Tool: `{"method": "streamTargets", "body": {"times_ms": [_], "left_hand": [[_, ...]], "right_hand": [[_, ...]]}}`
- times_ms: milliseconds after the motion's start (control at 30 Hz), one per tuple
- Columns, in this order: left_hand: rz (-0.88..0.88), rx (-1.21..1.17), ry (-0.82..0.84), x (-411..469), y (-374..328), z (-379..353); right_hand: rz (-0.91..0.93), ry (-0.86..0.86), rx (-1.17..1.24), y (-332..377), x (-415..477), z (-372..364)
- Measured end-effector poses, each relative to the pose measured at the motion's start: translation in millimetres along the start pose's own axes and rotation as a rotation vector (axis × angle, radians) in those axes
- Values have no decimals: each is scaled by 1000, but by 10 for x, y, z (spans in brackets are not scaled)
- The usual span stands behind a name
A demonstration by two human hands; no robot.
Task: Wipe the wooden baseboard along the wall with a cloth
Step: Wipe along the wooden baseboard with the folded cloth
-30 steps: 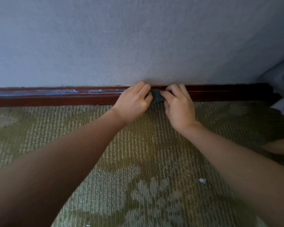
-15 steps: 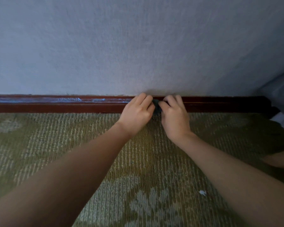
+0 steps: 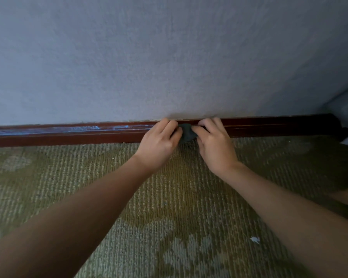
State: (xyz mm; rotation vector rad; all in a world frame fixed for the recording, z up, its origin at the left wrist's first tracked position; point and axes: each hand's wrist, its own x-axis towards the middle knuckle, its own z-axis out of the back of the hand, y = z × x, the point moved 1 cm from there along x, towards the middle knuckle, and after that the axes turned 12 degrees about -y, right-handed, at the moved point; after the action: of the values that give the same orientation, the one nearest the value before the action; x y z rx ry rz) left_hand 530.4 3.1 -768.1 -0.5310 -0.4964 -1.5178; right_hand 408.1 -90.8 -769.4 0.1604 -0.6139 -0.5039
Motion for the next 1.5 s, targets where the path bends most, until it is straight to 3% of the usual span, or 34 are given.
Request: {"method": "streamTargets", "body": {"times_ms": [133,333,567,733,933,1200,1500], "left_hand": [[11,-8,0,62,-81,-66],[-12,16,-13,32,-36,-49],[129,-20,25,0,-57,9],[29,-17,56,26,14,77],[26,6,74,23,-26,72],[-30,39,7,-114,94,70],[-5,-3,-92,-139,52,-73]], "right_hand": [[29,25,4,-123,-9,65],[-70,-37,33,-3,-9,33],[-18,32,25,13,46,52],[-63,13,-25,140,64,57],[18,45,-68,56,37,80],[103,71,-55,132,88,30],[53,-1,-90,107,35,-6]]}}
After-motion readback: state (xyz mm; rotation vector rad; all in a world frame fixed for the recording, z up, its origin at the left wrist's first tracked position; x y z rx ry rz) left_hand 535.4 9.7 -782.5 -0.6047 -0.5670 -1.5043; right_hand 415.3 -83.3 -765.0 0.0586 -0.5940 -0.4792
